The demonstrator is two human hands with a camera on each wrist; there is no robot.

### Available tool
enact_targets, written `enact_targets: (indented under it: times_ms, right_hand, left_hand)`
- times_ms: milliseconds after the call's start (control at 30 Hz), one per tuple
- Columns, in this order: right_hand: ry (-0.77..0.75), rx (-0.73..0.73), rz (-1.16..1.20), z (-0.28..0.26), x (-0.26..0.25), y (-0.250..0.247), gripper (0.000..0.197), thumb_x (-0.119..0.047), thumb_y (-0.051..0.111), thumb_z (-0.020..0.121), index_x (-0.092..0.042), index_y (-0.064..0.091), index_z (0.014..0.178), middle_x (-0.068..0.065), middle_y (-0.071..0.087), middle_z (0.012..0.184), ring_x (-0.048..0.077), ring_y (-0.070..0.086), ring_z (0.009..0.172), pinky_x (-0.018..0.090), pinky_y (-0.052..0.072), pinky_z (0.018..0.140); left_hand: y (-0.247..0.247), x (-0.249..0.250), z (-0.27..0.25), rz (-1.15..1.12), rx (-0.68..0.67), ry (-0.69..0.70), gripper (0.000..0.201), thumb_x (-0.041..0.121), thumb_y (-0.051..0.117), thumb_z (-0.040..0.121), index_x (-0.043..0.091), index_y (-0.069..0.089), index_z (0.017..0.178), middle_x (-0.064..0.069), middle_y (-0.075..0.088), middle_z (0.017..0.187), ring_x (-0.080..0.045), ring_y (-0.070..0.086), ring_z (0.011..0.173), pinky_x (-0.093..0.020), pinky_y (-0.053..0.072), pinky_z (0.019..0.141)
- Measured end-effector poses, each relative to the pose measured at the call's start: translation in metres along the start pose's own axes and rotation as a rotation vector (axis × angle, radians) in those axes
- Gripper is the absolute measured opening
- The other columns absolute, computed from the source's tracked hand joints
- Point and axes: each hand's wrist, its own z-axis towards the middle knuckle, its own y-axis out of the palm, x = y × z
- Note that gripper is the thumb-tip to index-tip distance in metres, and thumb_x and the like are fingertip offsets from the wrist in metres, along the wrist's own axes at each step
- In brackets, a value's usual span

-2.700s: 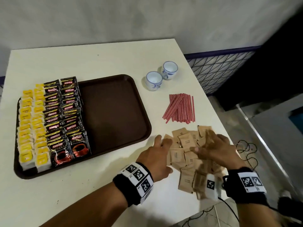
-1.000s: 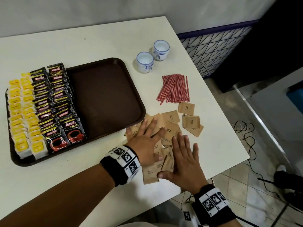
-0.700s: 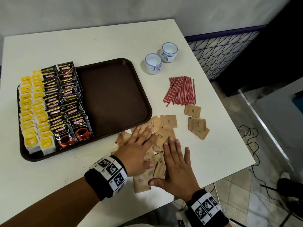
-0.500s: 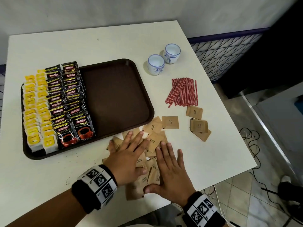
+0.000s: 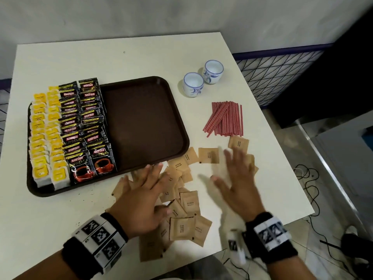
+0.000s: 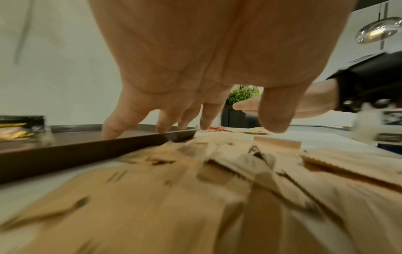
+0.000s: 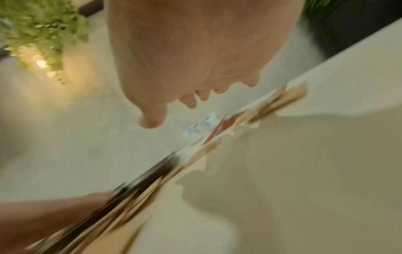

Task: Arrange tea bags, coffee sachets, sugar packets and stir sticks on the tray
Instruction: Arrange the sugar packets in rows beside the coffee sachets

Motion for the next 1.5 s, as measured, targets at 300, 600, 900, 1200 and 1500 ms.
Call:
enact_targets:
  times_ms: [300,600,900,1200,1500]
  right_hand:
    - [0.166,-0.179,-0.136,0.042,0.033,-0.008,0.069,-0.056,0.042,0.097,-0.021,0.025,0.154,0.000,0.007,0.167,0.023,0.003,0.154,0.058,0.014,0.120]
    - [-0.031,-0.255,0.168,0.010,-0.012,0.003,0.054,-0.048,0.053,0.096,-0.027,0.041,0.145,-0.007,0.025,0.162,0.010,0.015,0.152,0.045,0.018,0.123]
    - [0.114,-0.401,-0.086,0.026,-0.005,-0.013,0.092,-0.058,0.073,0.066,-0.039,0.023,0.142,-0.008,0.027,0.132,0.026,0.023,0.134,0.035,0.031,0.097]
    - [0.126,-0.418,0.039,0.008,-0.063,0.017,0.090,-0.051,0.079,0.071,-0.031,0.031,0.145,-0.002,0.024,0.132,0.024,0.029,0.126,0.031,0.036,0.100]
    - [0.264,-0.337,0.174,0.021,-0.070,0.030,0.069,-0.051,0.083,0.063,-0.029,0.044,0.115,-0.007,0.037,0.110,0.020,0.048,0.108,0.040,0.049,0.094]
  left_hand:
    - [-0.004,0.054,0.068,0.084,0.073,0.120,0.076,0.051,0.045,0.099,0.026,0.007,0.160,-0.001,-0.006,0.170,-0.018,-0.005,0.156,-0.045,0.006,0.127]
    - [-0.007,0.041,0.040,-0.056,0.132,0.202,0.059,0.043,0.048,0.098,0.031,0.032,0.154,0.007,0.031,0.161,-0.015,0.025,0.149,-0.035,0.022,0.123]
    - [-0.012,-0.010,-0.027,-0.239,0.181,-0.428,0.078,0.065,0.067,0.078,0.032,0.034,0.141,-0.002,0.024,0.145,-0.032,0.037,0.133,-0.050,0.048,0.101]
    - [0.008,-0.006,-0.023,-0.337,0.118,-0.395,0.112,0.079,0.069,0.064,0.033,0.020,0.153,0.002,0.001,0.149,-0.029,0.022,0.138,-0.042,0.043,0.110]
    - [0.006,-0.004,-0.003,-0.471,0.178,-0.291,0.098,0.041,0.085,0.071,0.037,0.024,0.148,0.009,0.019,0.148,-0.019,0.035,0.135,-0.037,0.047,0.106]
